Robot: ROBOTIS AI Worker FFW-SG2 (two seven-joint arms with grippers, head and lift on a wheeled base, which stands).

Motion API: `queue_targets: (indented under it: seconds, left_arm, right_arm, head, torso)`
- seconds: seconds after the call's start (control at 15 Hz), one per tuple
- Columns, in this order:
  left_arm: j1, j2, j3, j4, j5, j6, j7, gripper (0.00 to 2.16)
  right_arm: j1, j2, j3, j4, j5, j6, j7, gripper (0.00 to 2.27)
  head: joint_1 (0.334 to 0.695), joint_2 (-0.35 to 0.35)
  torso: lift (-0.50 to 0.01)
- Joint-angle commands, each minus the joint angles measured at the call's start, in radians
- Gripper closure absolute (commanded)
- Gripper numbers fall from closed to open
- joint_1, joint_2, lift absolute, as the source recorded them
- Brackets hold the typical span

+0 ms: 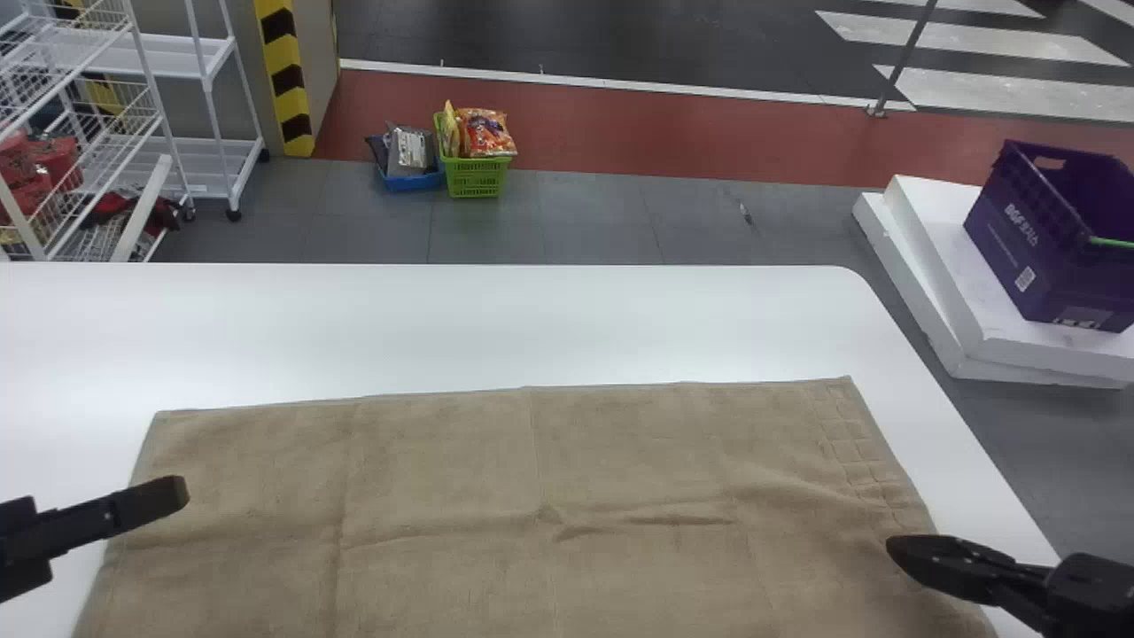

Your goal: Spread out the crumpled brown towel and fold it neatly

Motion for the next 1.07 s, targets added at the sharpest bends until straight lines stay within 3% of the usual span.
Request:
queue_targets:
  seconds: [0.0,0.13,0.2,0.47,0.73,1.0]
  left_arm:
    - [-0.023,0.000,-0.026,0.035,-0.011,-0.075,0.000,0.11]
    - [-0.057,0.002,-0.056,0.093,-0.028,-0.191,-0.001,0.10]
    - [-0.086,0.002,-0.072,0.136,-0.044,-0.225,-0.003,0.10]
    - [-0.157,0.002,-0.152,0.338,-0.152,-0.520,0.002,0.11]
    - [-0.181,0.009,-0.174,0.499,-0.253,-0.741,0.025,0.11]
    - [-0.172,0.049,-0.160,0.515,-0.271,-0.753,0.030,0.11]
  right_arm:
    - [-0.071,0.010,-0.004,0.002,-0.015,-0.018,-0.027,0.70]
    - [-0.154,0.029,0.014,0.030,-0.011,-0.088,-0.083,0.34]
    - [-0.212,0.029,0.037,0.053,0.010,-0.067,-0.087,0.27]
    - [-0.390,0.029,0.079,0.159,0.088,-0.009,-0.129,0.28]
    - [-0.413,0.017,0.031,0.220,0.074,-0.070,-0.132,0.28]
    - [-0.405,-0.032,-0.041,0.306,0.038,-0.095,-0.124,0.28]
  head:
    - [0.695,-0.180]
    - [0.695,-0.183]
    - [0.695,-0.179]
    - [0.695,-0.145]
    - [0.695,-0.136]
    - [0.695,-0.146]
  torso:
    - [-0.126]
    - [-0.126]
    - [-0.126]
    - [-0.126]
    - [-0.126]
    - [-0.126]
